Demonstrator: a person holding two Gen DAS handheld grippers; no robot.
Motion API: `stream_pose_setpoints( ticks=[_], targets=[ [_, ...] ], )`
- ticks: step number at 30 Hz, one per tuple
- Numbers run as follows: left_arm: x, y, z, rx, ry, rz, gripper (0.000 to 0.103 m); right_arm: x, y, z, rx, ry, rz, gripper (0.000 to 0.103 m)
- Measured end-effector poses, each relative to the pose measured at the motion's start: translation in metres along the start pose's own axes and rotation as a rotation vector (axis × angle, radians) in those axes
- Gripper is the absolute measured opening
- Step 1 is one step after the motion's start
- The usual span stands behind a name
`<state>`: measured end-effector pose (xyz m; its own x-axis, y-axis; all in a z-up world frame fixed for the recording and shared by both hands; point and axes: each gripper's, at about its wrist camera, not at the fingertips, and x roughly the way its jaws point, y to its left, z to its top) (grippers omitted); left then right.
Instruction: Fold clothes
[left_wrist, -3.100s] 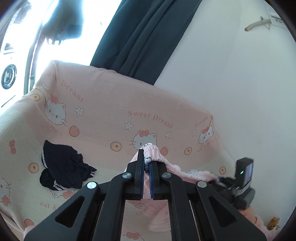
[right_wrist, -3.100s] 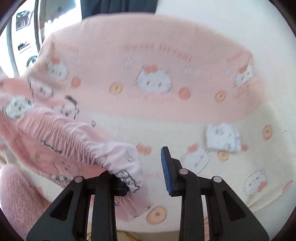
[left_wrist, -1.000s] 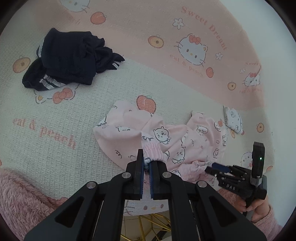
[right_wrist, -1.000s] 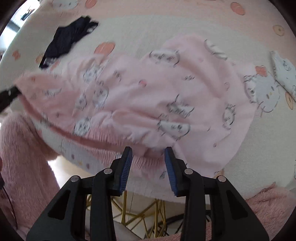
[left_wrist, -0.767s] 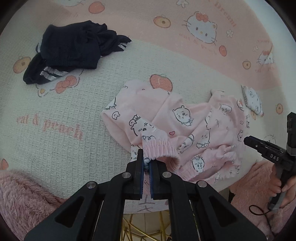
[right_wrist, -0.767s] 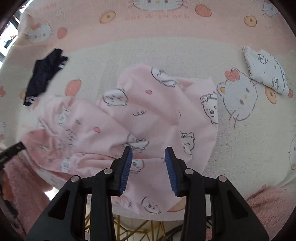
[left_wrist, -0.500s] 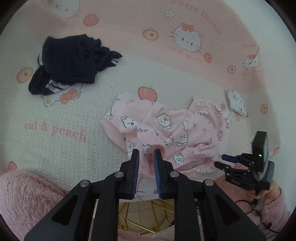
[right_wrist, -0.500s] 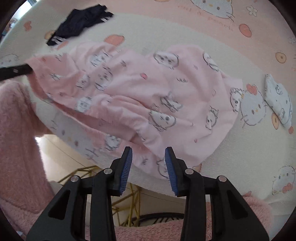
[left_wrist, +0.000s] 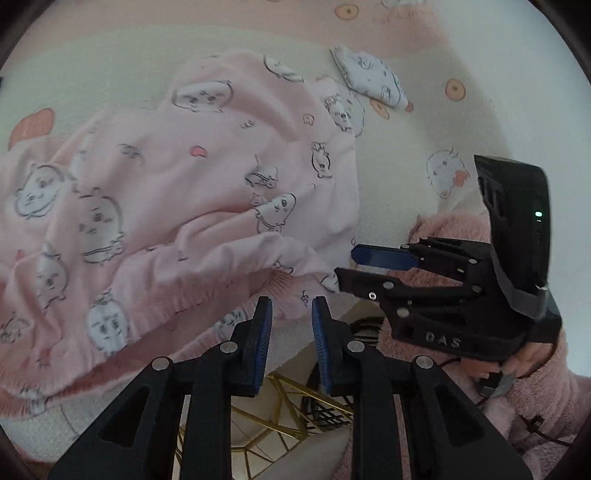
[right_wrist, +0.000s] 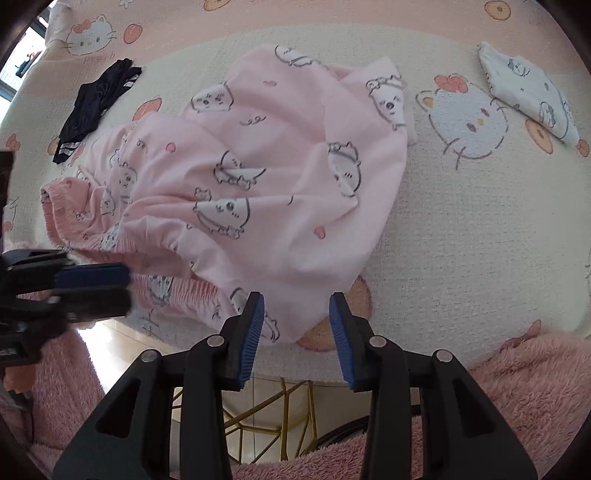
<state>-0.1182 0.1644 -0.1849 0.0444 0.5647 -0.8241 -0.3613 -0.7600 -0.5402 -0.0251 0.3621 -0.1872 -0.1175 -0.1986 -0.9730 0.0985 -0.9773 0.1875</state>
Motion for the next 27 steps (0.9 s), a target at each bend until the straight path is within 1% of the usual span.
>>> stream_pose_setpoints(
  ticks=[2, 5, 7, 10, 11, 12, 14, 17, 19, 20, 22, 23, 25, 26, 27],
  targets=[
    [0.013, -0.005, 0.002, 0.039, 0.003, 0.059, 0.023, -0.001, -0.004, -0.007, 0.024, 0.008, 0.042, 0.037],
    [0.027, -0.010, 0.005, 0.104, -0.010, 0.136, 0.026, -0.004, -0.012, -0.009, 0.038, 0.008, 0.058, 0.037],
    [0.029, -0.012, 0.002, 0.117, -0.037, 0.157, 0.026, -0.006, -0.018, -0.010, 0.046, 0.008, 0.064, 0.037],
    [0.029, -0.012, -0.002, 0.100, -0.049, 0.161, 0.025, -0.006, -0.023, -0.012, 0.042, 0.020, 0.078, 0.038],
    [0.030, -0.012, -0.003, 0.102, -0.043, 0.149, 0.022, -0.005, -0.020, -0.015, 0.025, 0.038, 0.087, 0.038],
    [0.030, -0.012, -0.005, 0.109, -0.035, 0.127, 0.022, -0.003, -0.019, -0.017, 0.018, 0.046, 0.075, 0.037],
    [0.031, -0.011, -0.011, 0.107, -0.005, 0.062, 0.021, -0.002, -0.019, -0.019, 0.016, 0.047, 0.050, 0.037],
    [0.032, -0.016, -0.027, 0.136, 0.047, 0.000, 0.021, -0.009, -0.023, -0.021, 0.013, 0.021, 0.025, 0.037],
    [0.029, -0.018, -0.038, 0.147, 0.062, -0.029, 0.021, -0.015, -0.025, -0.022, 0.014, -0.007, 0.000, 0.037],
    [0.026, -0.019, -0.042, 0.149, 0.060, -0.046, 0.021, -0.018, -0.028, -0.022, 0.020, -0.026, -0.015, 0.037],
    [0.014, -0.019, -0.049, 0.154, 0.044, -0.086, 0.021, -0.027, -0.038, -0.021, 0.055, -0.066, -0.074, 0.037],
    [0.008, -0.020, -0.052, 0.156, 0.029, -0.108, 0.021, -0.030, -0.045, -0.021, 0.075, -0.073, -0.091, 0.037],
    [-0.006, -0.021, -0.054, 0.154, -0.010, -0.158, 0.021, -0.033, -0.055, -0.022, 0.100, -0.075, -0.096, 0.039],
    [-0.012, -0.020, -0.055, 0.149, -0.029, -0.183, 0.021, -0.034, -0.057, -0.023, 0.101, -0.073, -0.088, 0.041],
    [-0.018, -0.020, -0.055, 0.144, -0.049, -0.204, 0.022, -0.035, -0.056, -0.024, 0.088, -0.074, -0.098, 0.041]
  ],
)
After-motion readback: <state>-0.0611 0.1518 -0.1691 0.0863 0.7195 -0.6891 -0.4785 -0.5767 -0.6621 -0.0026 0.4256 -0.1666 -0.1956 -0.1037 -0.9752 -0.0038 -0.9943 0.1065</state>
